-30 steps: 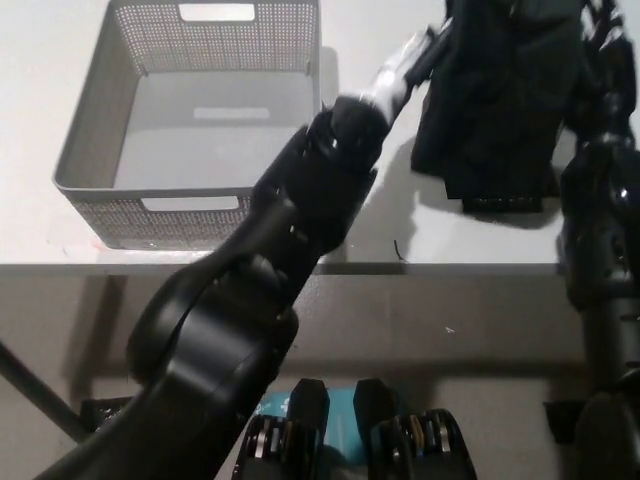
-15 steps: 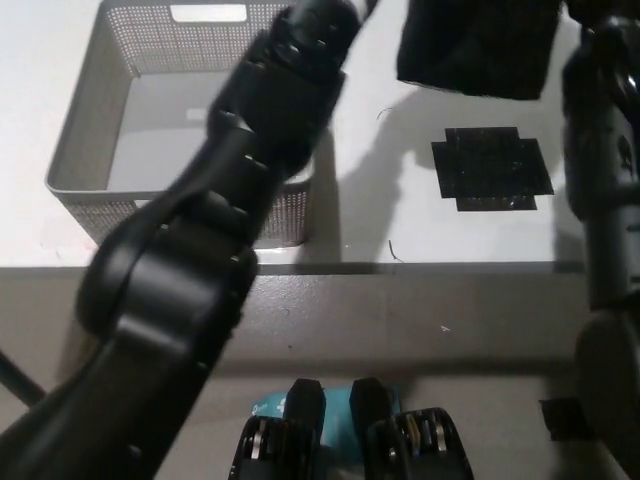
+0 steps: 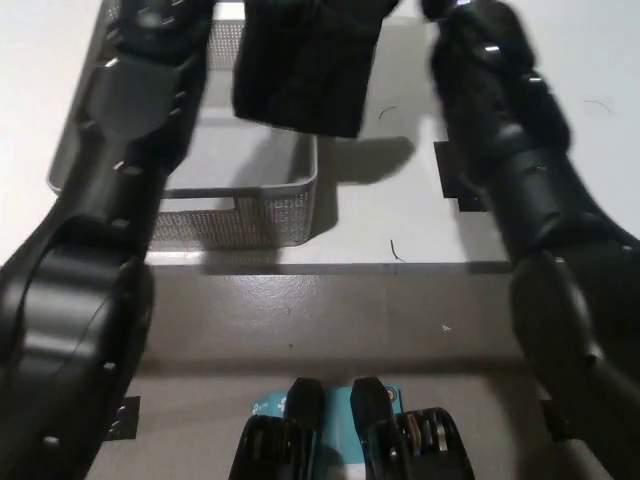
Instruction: Use both hands to pick up a lunch bag on the right hand side and place it into a container on the left hand side
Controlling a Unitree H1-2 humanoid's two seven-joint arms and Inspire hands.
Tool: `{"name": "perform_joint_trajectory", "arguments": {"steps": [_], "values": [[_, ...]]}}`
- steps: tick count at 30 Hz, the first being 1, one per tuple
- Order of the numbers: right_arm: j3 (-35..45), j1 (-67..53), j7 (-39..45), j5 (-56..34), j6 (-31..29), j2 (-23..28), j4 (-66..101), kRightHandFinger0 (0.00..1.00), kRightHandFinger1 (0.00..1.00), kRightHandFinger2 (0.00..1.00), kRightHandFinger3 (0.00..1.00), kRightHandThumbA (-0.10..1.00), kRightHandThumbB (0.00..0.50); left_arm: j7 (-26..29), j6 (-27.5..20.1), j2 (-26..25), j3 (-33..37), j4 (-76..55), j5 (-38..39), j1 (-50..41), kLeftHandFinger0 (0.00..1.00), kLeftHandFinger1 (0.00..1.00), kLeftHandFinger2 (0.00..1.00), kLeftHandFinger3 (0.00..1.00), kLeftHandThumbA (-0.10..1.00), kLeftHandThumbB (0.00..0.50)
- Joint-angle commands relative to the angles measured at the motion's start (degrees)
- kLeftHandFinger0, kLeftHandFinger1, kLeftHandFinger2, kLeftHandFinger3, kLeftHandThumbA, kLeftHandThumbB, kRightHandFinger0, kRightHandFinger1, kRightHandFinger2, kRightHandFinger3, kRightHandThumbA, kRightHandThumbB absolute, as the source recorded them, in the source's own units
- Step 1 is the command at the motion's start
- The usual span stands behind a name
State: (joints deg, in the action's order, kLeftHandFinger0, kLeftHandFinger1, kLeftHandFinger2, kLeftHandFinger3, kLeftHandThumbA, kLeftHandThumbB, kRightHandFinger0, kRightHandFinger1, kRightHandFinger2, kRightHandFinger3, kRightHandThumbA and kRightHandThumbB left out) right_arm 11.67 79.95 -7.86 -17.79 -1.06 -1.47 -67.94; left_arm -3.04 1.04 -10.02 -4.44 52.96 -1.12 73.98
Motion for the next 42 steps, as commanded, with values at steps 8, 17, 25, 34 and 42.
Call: {"name": "perform_joint_trajectory", "arguments": {"steps": [8,17,25,34,42], "values": [[-12.7,24.1,4.8,10.3,-4.9,-17.1,-9.7,1.0,1.0,1.0,1.0,1.0,0.141,-0.6,5.8,-8.2,-15.5,-30.8,14.3,-9.2,1.0,1.0,1.0,1.0,1.0,0.198],[-14.8,24.0,4.6,10.7,-5.8,-18.0,-11.4,1.0,1.0,1.0,1.0,1.0,0.151,1.5,3.7,-6.7,-18.6,-30.4,14.5,-10.5,1.0,1.0,1.0,1.0,1.0,0.199],[-17.3,20.6,4.1,13.0,-4.8,-15.6,-11.3,1.0,1.0,1.0,1.0,1.0,0.107,-7.2,11.6,-10.4,-11.8,-32.2,12.3,-13.7,1.0,1.0,1.0,1.0,1.0,0.194],[-22.6,9.1,8.0,18.3,-3.2,-2.0,-9.8,1.0,1.0,1.0,1.0,0.74,0.004,-13.8,15.2,-24.3,-3.5,-26.7,9.5,-18.2,1.0,1.0,1.0,1.0,1.0,0.147],[-17.8,-4.0,10.7,15.0,-3.3,12.6,9.3,1.0,1.0,1.0,1.0,0.67,0.064,-19.1,13.0,-35.6,-2.9,-26.6,10.4,-24.2,1.0,1.0,1.0,1.0,1.0,0.113]]}}
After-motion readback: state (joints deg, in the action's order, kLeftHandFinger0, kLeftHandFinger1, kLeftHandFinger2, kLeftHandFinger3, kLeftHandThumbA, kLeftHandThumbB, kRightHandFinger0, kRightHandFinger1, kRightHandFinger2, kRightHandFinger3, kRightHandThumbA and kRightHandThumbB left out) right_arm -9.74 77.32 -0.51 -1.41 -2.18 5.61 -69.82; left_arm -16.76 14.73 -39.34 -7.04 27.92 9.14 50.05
